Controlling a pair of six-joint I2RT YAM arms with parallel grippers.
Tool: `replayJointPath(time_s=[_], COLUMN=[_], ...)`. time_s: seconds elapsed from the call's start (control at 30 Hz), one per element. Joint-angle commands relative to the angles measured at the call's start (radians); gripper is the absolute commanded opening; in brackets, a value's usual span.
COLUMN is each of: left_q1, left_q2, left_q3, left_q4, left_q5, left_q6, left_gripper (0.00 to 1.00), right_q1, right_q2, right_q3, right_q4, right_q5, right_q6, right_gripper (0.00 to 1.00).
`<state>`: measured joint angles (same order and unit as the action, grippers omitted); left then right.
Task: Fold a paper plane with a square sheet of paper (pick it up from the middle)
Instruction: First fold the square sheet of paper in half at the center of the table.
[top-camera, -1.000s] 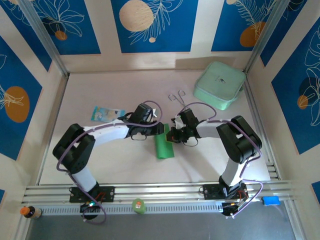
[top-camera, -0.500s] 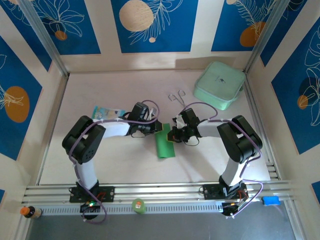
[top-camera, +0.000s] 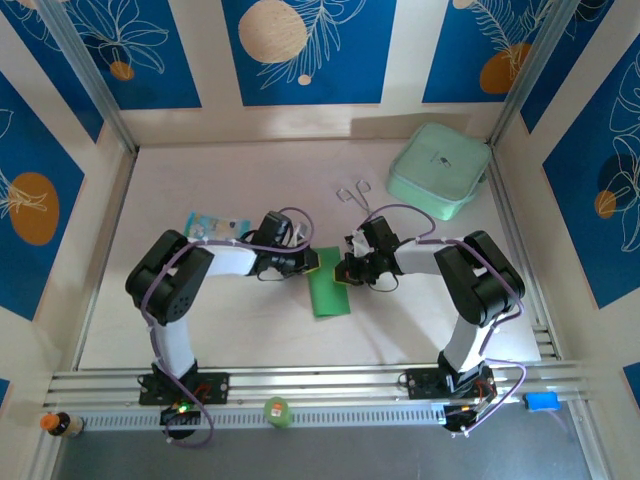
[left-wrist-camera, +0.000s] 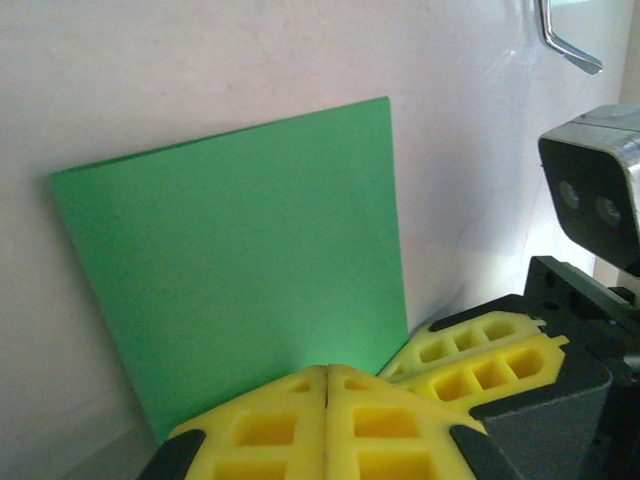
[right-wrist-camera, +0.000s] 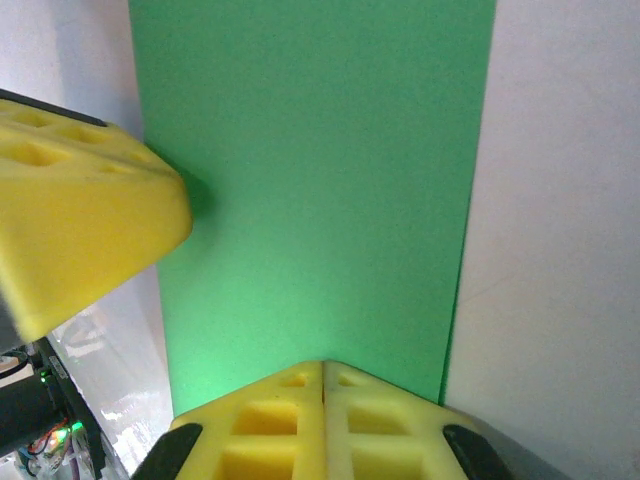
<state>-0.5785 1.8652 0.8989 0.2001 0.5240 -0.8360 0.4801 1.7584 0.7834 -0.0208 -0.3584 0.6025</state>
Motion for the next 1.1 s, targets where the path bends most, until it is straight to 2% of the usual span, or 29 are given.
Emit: replayJointPath(time_s=[0.0,0.27,0.5,0.77,1.07], left_q1=[0.016,0.031,0.035,0.049,0.083], left_q2=[0.038,0.049,-0.006,0.051,0.107], left_q3=[-0.031,-0.083,0.028,0.092,0.100], left_q4=[-0.003,-0.009,-0.110,-0.115,-0.217], left_q5=[0.006,-0.023,-0.007,0.029,-0.043], left_q6=[0.028,0.071,0.091,0.083,0.139], left_gripper=[0.00,0.00,0.02,0.03,0.04], right_q1=[-0.009,-0.009,-0.008,-0.008,-0.005], right_q2=[0.030,0.029,0.023,0.012,0.014], right_q3=[-0.029,-0.040,-0.043,-0.049,-0.052], right_q4=[-0.086,-0.083,-0.084,-0.086,-0.083], right_q5=[0.062,0.067,0.069,0.070,0.066], right_q6=[0.003,0.016,0.017,0.020,0.023], right_gripper=[0.00,0.00,0.00,0.00,0.00])
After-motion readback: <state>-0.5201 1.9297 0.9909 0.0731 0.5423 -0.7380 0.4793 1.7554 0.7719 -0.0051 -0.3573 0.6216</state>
